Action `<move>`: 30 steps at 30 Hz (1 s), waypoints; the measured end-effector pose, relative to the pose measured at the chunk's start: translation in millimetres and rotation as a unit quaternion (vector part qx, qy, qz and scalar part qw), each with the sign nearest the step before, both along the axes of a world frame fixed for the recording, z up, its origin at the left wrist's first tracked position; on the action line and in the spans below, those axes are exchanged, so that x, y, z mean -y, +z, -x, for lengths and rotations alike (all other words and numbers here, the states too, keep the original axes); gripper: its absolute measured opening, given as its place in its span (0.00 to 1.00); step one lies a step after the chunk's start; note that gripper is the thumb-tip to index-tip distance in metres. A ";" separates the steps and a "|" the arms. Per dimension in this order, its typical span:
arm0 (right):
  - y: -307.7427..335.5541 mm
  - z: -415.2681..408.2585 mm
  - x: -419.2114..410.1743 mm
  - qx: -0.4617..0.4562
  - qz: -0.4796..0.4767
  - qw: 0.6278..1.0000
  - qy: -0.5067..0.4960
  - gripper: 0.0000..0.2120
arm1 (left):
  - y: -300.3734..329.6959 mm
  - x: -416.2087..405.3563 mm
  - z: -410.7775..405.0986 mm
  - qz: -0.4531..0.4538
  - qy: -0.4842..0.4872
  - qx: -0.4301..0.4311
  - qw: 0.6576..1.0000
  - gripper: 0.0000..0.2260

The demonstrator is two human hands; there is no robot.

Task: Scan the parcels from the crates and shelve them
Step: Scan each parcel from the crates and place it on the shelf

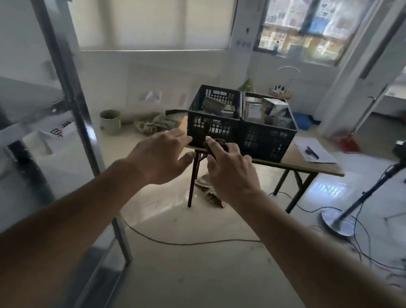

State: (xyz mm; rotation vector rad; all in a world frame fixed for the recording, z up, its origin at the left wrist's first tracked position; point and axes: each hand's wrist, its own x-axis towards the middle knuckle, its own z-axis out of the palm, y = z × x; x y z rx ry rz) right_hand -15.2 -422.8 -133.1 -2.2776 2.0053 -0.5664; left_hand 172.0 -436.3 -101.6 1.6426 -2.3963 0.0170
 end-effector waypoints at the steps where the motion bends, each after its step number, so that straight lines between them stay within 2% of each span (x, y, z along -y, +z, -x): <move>1: -3.0 7.5 16.2 -0.002 -0.002 1.000 -0.005 0.25 | -2.2 18.2 7.2 -0.002 -0.009 0.000 1.000 0.25; 6: -20.5 51.2 108.5 -0.005 -0.021 0.999 -0.026 0.26 | -20.7 118.5 44.9 -0.014 -0.021 -0.003 1.000 0.23; 17: -37.5 151.2 339.3 -0.007 -0.045 0.999 -0.001 0.26 | -41.0 346.0 139.7 -0.064 0.006 0.001 0.998 0.26; 24: -57.0 184.8 452.6 -0.005 -0.067 0.998 0.004 0.25 | -61.5 460.4 170.4 -0.098 0.018 -0.014 0.995 0.25; 27: -69.9 193.5 503.8 -0.002 -0.070 0.998 -0.007 0.25 | -78.0 513.3 181.0 -0.108 0.012 -0.002 0.994 0.23; 30: -85.7 200.0 560.8 -0.006 -0.071 0.997 -0.010 0.25 | -96.4 571.6 189.7 -0.111 0.005 0.012 0.994 0.24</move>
